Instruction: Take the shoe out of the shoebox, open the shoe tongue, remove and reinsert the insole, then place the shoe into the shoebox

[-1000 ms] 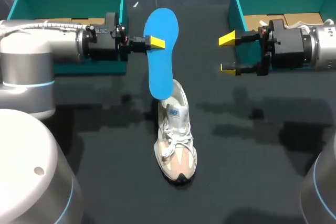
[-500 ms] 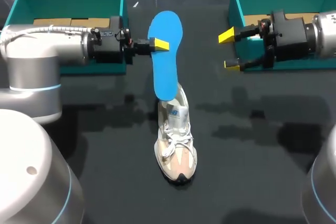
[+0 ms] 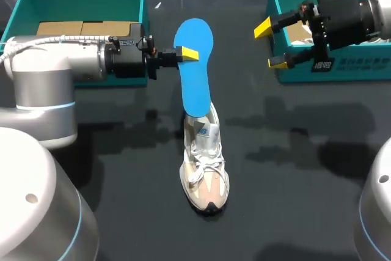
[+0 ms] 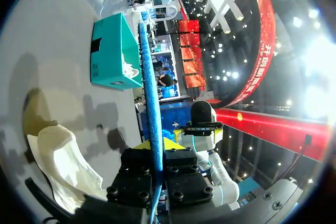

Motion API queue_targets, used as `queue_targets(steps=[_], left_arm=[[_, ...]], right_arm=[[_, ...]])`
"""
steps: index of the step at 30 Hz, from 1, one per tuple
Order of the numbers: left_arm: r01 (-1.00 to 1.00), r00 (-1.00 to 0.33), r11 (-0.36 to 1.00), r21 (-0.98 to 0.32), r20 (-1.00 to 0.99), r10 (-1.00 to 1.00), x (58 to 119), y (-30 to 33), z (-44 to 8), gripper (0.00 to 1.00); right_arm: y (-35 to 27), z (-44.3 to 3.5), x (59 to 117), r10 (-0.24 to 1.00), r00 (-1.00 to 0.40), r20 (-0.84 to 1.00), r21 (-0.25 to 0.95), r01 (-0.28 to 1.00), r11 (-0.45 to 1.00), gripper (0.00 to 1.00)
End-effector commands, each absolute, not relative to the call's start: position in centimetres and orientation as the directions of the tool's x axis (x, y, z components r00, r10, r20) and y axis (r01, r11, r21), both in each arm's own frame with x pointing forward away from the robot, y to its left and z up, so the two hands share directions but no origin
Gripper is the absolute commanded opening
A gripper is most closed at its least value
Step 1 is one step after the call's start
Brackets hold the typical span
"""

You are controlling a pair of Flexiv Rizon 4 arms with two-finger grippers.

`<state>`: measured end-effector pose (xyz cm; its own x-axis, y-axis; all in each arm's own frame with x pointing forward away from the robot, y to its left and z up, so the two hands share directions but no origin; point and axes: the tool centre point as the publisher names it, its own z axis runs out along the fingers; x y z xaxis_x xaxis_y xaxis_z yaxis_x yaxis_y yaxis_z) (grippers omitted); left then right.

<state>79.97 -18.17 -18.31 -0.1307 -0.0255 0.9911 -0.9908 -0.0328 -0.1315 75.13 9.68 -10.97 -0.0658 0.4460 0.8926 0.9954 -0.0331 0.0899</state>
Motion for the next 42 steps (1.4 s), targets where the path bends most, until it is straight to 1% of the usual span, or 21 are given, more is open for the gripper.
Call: queue_targets(steps=[1,3,12,14,23,33,38,42], left_arm=[[-0.993,-0.11,-0.048,-0.111,0.994,-0.023,79.9,-18.3,-18.5,0.0],[-0.995,-0.089,-0.049,-0.09,0.996,-0.019,79.9,-18.3,-18.5,0.0],[-0.995,-0.089,-0.049,-0.09,0.996,-0.019,79.9,-18.3,-18.5,0.0],[-0.995,-0.089,-0.049,-0.09,0.996,-0.019,79.9,-18.3,-18.5,0.0],[-0.995,-0.089,-0.049,-0.09,0.996,-0.019,79.9,-18.3,-18.5,0.0],[-0.995,-0.089,-0.049,-0.09,0.996,-0.019,79.9,-18.3,-18.5,0.0],[-0.995,-0.089,-0.049,-0.09,0.996,-0.019,79.9,-18.3,-18.5,0.0],[-0.995,-0.089,-0.049,-0.09,0.996,-0.019,79.9,-18.3,-18.5,0.0]], right_arm=[[9.6,-9.8,75.1,0.553,-0.049,0.832,0.079,0.996,-0.03,1.0],[9.6,-9.4,75.1,0.58,-0.04,0.814,0.072,0.997,-0.033,1.0],[10.1,-7.5,75.0,0.734,0.015,0.68,0.035,0.998,-0.053,1.0],[10.3,-7.2,75.0,0.752,0.021,0.659,0.031,0.998,-0.054,1.0],[11.9,-6.2,75.3,0.879,0.058,0.473,0.017,0.997,-0.075,1.0],[14.5,-4.8,75.6,0.967,0.062,0.247,0.021,0.997,-0.069,1.0],[15.9,-4.7,75.6,0.988,0.073,0.135,0.024,0.997,-0.077,1.0],[17.7,-4.7,75.1,0.997,0.05,0.058,0.039,0.998,-0.053,1.0]])
